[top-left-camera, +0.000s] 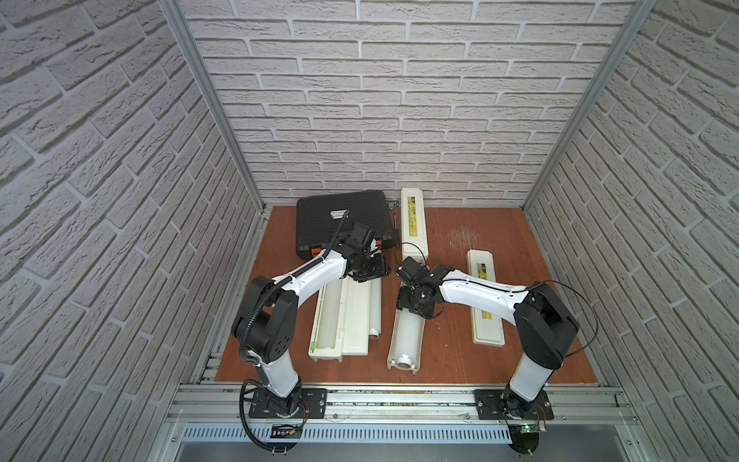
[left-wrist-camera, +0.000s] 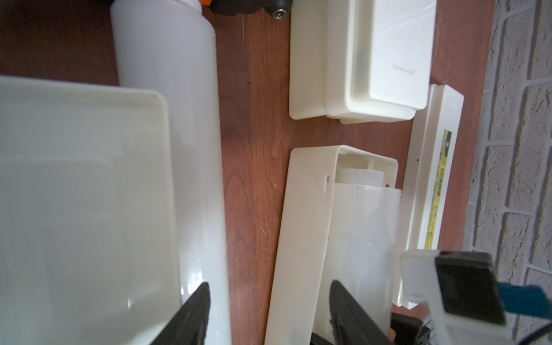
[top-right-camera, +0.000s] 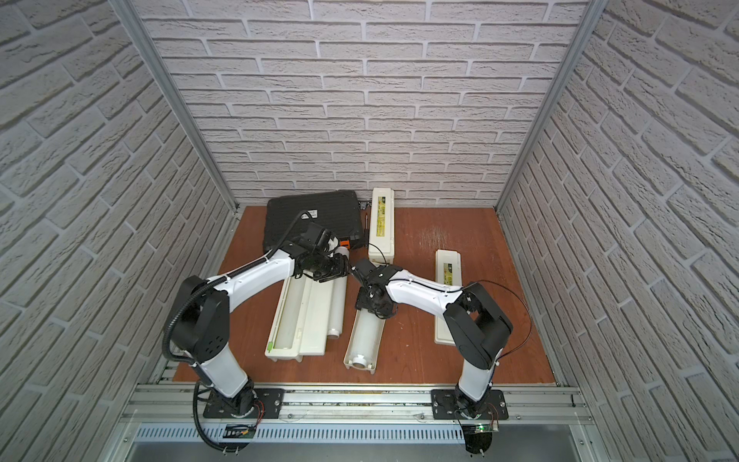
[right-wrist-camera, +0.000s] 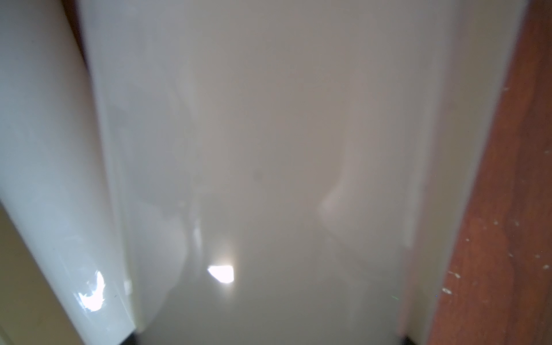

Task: Put plastic wrap rolls into dispensers
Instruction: Place the plastic wrap into the plastic wrap cutting box.

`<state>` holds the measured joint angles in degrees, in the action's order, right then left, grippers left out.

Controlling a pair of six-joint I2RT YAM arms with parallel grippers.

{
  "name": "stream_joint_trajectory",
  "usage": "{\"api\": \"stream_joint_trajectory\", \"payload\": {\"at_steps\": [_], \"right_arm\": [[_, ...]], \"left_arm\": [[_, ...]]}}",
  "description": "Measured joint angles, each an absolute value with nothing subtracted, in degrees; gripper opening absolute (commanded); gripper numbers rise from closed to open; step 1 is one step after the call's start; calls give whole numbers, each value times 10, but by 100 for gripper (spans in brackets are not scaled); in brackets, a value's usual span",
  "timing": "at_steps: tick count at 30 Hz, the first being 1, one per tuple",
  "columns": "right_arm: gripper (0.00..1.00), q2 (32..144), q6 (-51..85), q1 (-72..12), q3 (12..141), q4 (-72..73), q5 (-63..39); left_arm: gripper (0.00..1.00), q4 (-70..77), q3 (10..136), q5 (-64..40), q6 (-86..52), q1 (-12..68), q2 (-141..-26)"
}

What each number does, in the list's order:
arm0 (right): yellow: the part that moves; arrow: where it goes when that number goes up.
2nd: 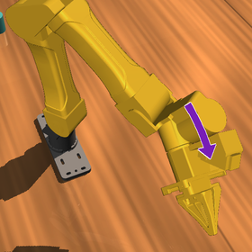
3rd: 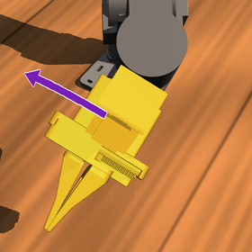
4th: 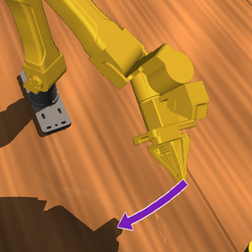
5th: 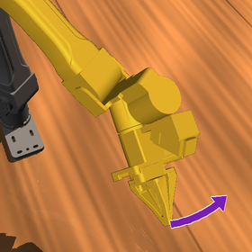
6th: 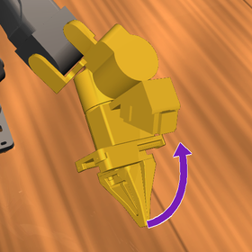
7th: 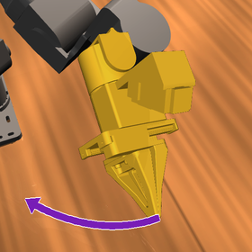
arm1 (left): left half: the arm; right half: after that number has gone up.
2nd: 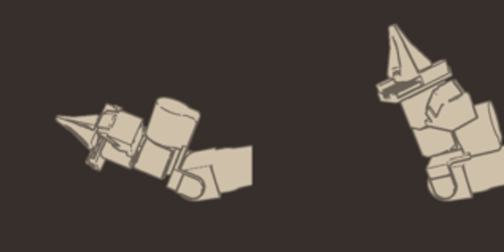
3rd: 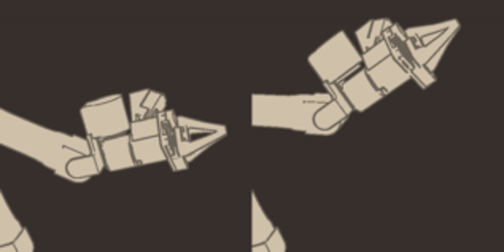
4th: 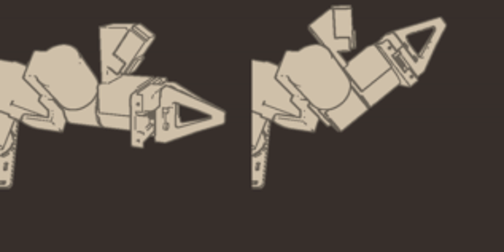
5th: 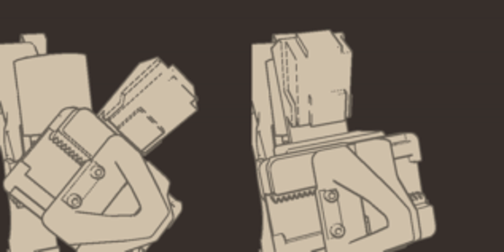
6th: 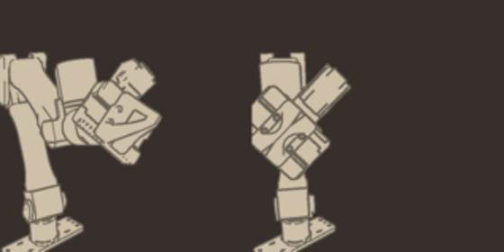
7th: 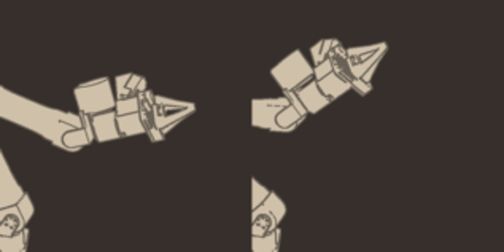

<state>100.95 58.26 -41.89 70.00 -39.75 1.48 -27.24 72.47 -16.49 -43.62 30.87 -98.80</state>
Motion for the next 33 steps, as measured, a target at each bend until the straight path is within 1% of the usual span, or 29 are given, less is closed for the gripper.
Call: {"api": "stream_joint_trajectory", "payload": {"at_steps": [4,13,23,28,33], "right_arm": [[44,1009,571,-418,721,-408,26],[44,1008,569,-415,721,-410,31],[45,1043,565,-416,721,-388,47],[49,1077,523,-415,750,-407,38],[50,1120,465,-406,788,-427,20]], "left_arm": [[64,-270,725,-165,-437,309,-988],[64,-268,724,-165,-438,309,-988],[64,-258,714,-167,-440,309,-988],[64,-256,714,-168,-444,309,-988],[64,-256,714,-168,-447,309,-988]]}}
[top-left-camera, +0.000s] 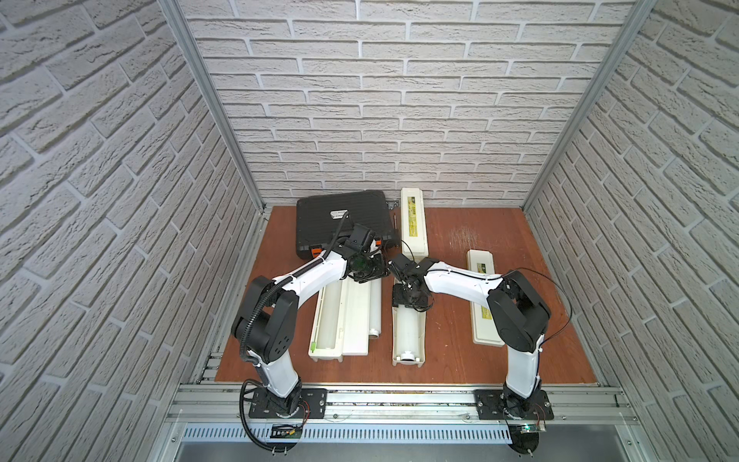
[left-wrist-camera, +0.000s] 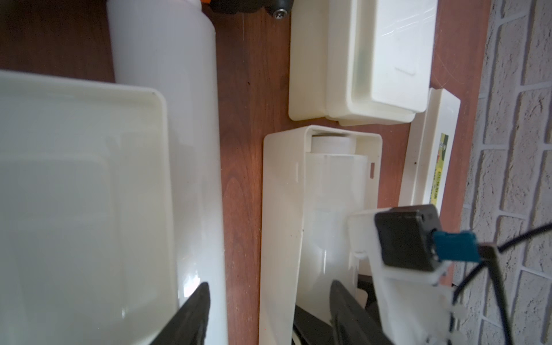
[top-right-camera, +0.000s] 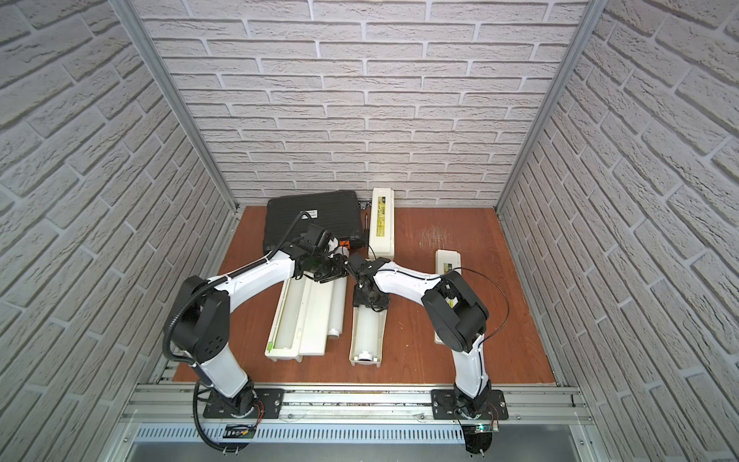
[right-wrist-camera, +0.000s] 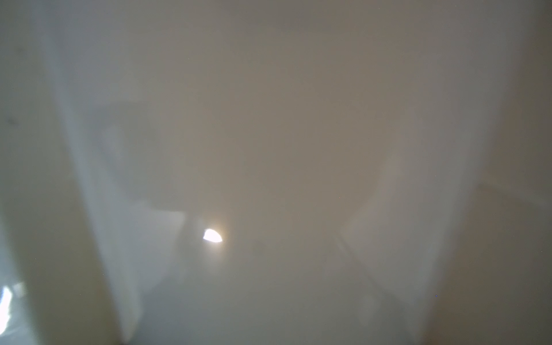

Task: Put plastic wrap rolls into dispensers
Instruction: Place the plastic wrap into the plastic wrap cutting box.

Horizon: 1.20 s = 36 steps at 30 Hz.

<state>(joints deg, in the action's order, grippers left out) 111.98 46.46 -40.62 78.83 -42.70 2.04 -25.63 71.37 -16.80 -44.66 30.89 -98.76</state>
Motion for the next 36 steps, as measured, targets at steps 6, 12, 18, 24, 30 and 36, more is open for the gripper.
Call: {"api": "stream_joint_trajectory", "payload": {"at_steps": [6,12,18,24,30,36], "right_arm": [[52,1120,397,-396,802,-461,3],[66,1120,376,-393,804,-474,5],[94,1116,379,-396,803,-481,13],[100,1093,376,-396,824,-509,20],[100,1046,364,-396,846,-527,14],[100,964,330,-356,848,-535,29]], "left_arm": [[64,-256,714,-168,-447,309,-988],[64,-255,714,-168,-449,312,-988],[64,-255,714,-168,-449,316,-988],[65,-255,714,-168,-449,319,-988],[66,-254,723,-168,-448,320,-993],[67,-253,742,-174,-446,325,-1024]]}}
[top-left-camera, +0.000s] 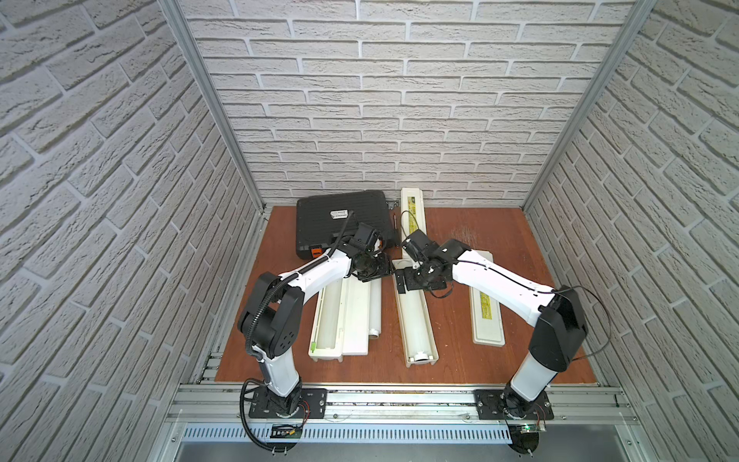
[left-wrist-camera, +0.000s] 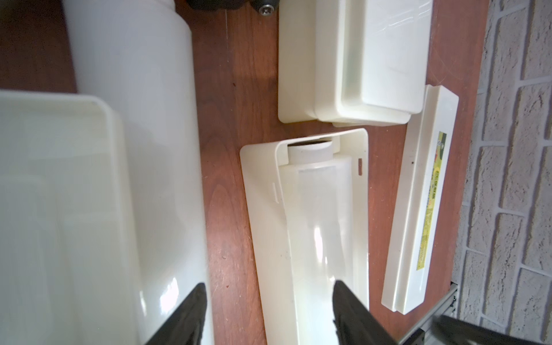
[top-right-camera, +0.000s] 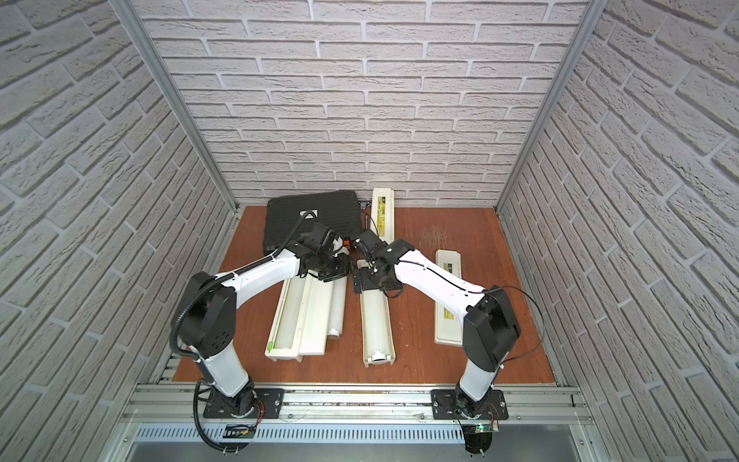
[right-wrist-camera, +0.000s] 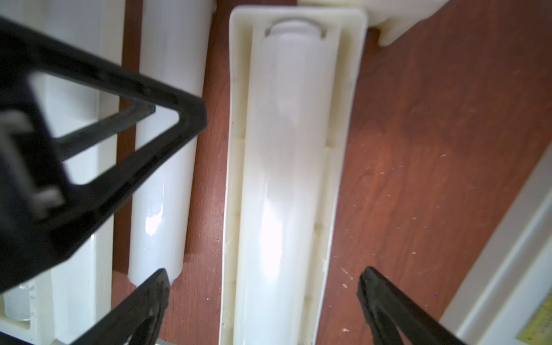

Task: Put plastic wrap rolls into dispensers
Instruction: Place the plastic wrap into the plastic wrap cutting box, then pick up the lid from the center of the board.

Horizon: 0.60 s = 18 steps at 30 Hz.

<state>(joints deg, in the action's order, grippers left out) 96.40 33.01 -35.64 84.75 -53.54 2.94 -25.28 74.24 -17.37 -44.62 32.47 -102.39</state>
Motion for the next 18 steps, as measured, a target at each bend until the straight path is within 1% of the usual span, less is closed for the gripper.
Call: {"api": "stream_joint_trajectory", "payload": {"at_steps": [5,9,13,18], "right_arm": [[100,916,290,-242,826,-534,54],[100,900,249,-136,762,-508,72],[100,923,219,-41,720,-495,62],[100,983,189,5,733,-474,50]], "left_arm": [[68,-254,757,-179,-443,331,-1041],[70,-253,767,-180,-439,333,-1041],[70,-255,771,-179,-436,335,-1041],[71,-261,778,-173,-435,335,-1041]]}}
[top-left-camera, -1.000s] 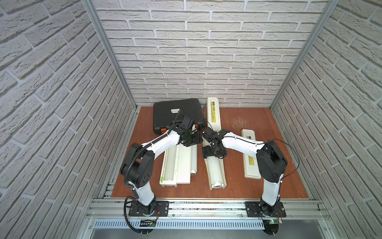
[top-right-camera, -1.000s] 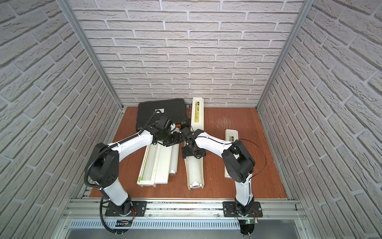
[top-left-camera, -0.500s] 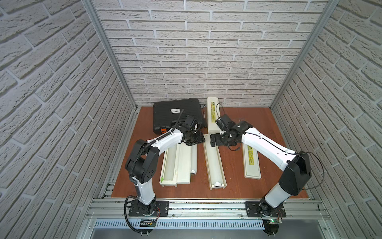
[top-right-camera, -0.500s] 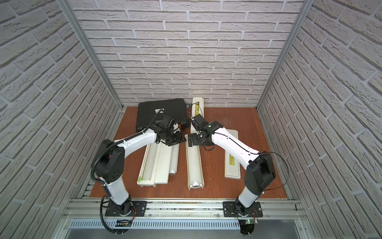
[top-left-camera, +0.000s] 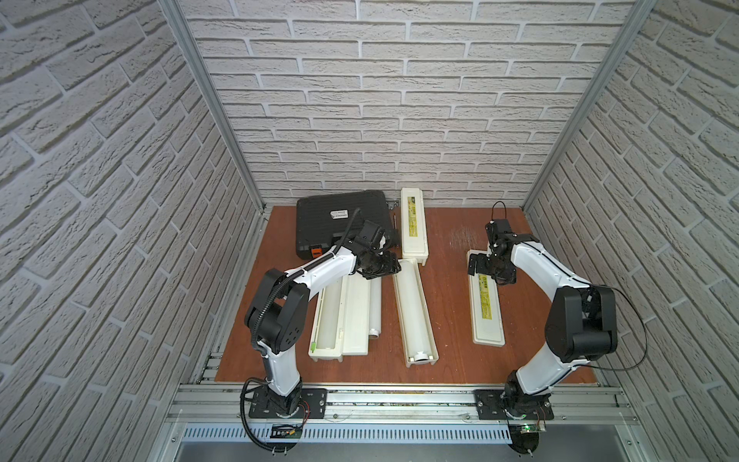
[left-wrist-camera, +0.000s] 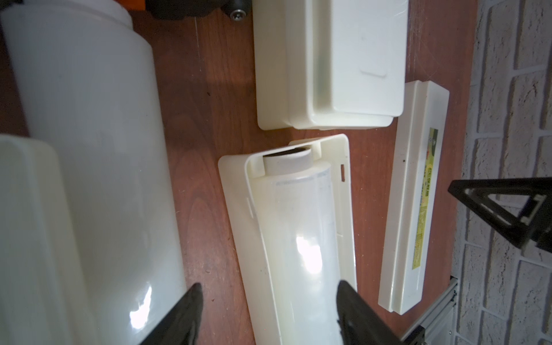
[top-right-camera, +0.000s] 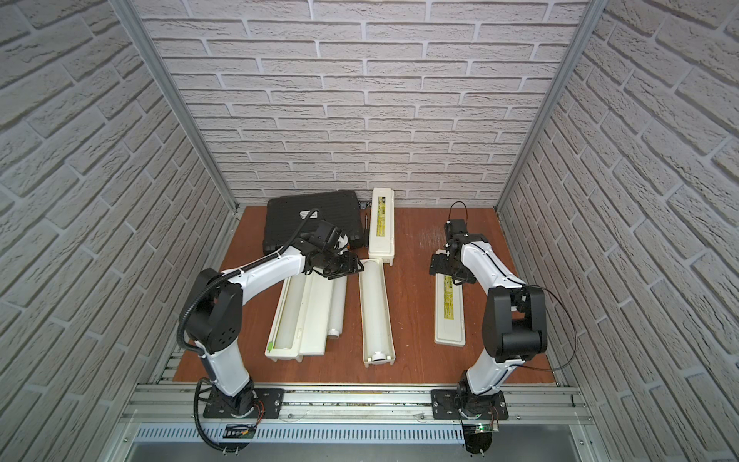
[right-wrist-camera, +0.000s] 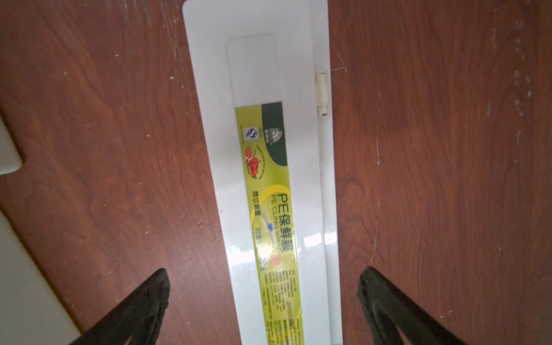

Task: Put plastic wrap rolls into dispensers
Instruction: Pick up the lid from the center of the board.

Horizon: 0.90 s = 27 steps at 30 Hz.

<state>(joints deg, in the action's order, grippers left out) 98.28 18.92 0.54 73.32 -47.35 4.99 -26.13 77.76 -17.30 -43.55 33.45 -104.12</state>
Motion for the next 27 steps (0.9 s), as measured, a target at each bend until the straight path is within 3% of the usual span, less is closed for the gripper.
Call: {"api": "stream_joint_trajectory", "payload": {"at_steps": [11,23,27], "right_arm": [[100,1105,137,43,793,-446,12],[100,1166,106,48,831,-445,23],[90,1174,98,48,842,-451,23]], "left_arm": [[71,-280,784,-157,-436,335,-1041],[75,-288,793,-149,-436,339,-1041],[76,-291,795,-147,-435,340,-1041]]}}
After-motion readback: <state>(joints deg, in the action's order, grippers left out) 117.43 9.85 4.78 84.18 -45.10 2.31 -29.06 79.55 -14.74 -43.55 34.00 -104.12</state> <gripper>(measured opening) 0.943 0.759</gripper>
